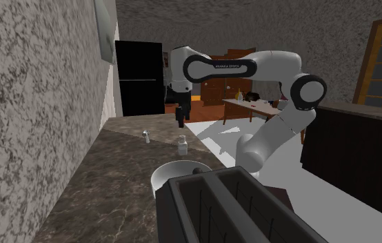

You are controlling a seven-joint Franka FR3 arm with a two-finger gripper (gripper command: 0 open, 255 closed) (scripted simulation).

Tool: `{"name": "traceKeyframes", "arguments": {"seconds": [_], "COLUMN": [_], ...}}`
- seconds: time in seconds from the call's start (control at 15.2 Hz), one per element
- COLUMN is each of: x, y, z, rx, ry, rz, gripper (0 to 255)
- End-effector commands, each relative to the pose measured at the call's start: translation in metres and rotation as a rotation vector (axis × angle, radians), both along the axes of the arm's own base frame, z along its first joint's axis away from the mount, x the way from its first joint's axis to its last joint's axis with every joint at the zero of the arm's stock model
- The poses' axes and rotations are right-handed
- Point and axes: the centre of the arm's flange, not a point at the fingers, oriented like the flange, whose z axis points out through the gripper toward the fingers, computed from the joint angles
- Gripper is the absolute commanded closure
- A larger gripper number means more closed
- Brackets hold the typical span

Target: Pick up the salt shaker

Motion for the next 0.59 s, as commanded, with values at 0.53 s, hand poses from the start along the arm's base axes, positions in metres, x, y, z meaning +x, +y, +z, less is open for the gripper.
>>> {"name": "traceKeyframes", "arguments": {"seconds": [0.53], "x": [0.011], "y": [0.011], "z": [-0.047], "rx": [0.127], "ry": [0.016], "rz": [0.077], "gripper": [0]}}
